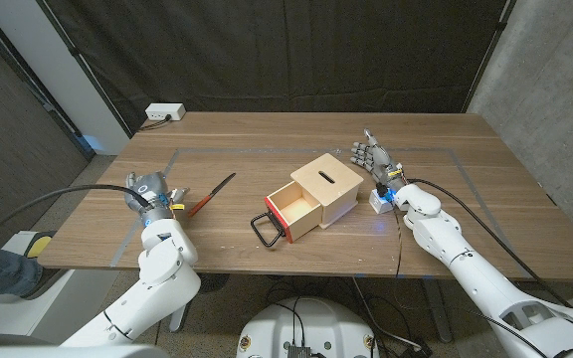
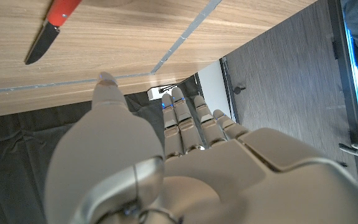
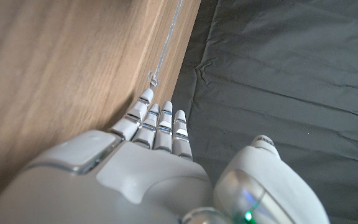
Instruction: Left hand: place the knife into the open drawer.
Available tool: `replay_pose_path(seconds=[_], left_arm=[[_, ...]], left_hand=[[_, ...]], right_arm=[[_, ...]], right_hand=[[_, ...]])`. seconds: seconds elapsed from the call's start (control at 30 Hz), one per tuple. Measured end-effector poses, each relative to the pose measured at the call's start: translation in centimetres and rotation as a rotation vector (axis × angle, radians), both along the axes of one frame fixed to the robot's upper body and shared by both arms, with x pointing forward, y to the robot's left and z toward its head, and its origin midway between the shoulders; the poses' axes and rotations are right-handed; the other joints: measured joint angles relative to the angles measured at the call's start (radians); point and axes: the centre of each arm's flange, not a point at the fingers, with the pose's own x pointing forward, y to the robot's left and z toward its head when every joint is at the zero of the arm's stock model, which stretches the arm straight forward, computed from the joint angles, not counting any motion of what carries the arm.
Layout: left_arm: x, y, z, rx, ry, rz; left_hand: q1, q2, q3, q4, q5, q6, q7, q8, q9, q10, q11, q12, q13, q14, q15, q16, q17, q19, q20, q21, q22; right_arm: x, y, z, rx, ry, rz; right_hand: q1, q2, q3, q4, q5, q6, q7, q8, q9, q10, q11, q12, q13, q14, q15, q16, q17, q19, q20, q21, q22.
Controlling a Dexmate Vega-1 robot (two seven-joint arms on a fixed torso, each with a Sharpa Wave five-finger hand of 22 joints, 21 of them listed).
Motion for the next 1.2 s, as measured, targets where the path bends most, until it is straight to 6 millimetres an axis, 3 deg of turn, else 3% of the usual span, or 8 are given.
replay_pose_path(seconds=[0.23,0.5,0.73,1.2], left_arm=[[0.5,-0.5,0.7,0.010,0.049,-0.020],[1.0,-1.0,1.5,0.033,0.091,-0.034],[1.4,-1.2,2.0,0.055,0.127,-0.037],[2.6,-1.4,2.4,0.098,0.176,-0.022]], left_hand=[[0.006,0.005,0.001,0.000,0.000,0.027,-0.027,0.000,0.000,0.020,-0.020,0.000,0.000,0.005,-0.005,0.000,0.000,0.000,0.000,0.000,0.000],[0.036,-0.011,-0.005,-0.006,0.000,0.131,-0.048,0.024,0.000,0.097,-0.050,0.000,-0.003,0.040,-0.007,0.004,-0.003,0.012,-0.004,0.013,0.003],[0.055,0.007,0.002,-0.013,0.000,0.143,-0.046,0.024,0.000,0.105,-0.048,0.003,-0.003,0.042,-0.009,0.004,-0.003,-0.004,0.001,0.013,0.003],[0.067,-0.001,0.002,-0.012,-0.004,0.139,-0.043,0.019,0.000,0.105,-0.048,-0.012,0.000,0.041,-0.008,0.004,0.000,-0.034,0.031,0.007,0.003]], right_arm=[[0.0,0.1,0.0,-0.007,0.002,0.006],[0.0,0.2,0.1,-0.013,-0.002,0.011],[-0.3,0.4,0.0,-0.008,-0.008,0.011],[-0.5,0.2,-0.3,-0.001,0.001,-0.007]], right_hand=[[0.000,0.000,0.000,0.000,0.000,0.000,0.000,0.000,0.000,0.000,0.000,0.000,0.000,0.000,0.000,0.000,0.000,0.000,0.000,-0.004,0.000],[0.000,0.000,0.000,0.000,0.000,0.000,0.000,0.000,0.000,0.000,0.000,0.000,0.000,0.000,0.000,0.000,0.000,0.000,0.000,-0.004,0.000],[0.000,0.000,0.000,0.000,0.000,0.000,0.000,0.000,0.000,0.000,0.000,0.000,0.000,0.000,0.000,0.000,0.000,0.000,0.000,-0.007,0.000],[0.004,0.004,0.000,0.000,0.000,0.000,0.000,0.000,0.000,0.000,0.000,0.000,0.000,0.000,0.000,0.000,0.000,0.000,0.000,-0.015,0.000]])
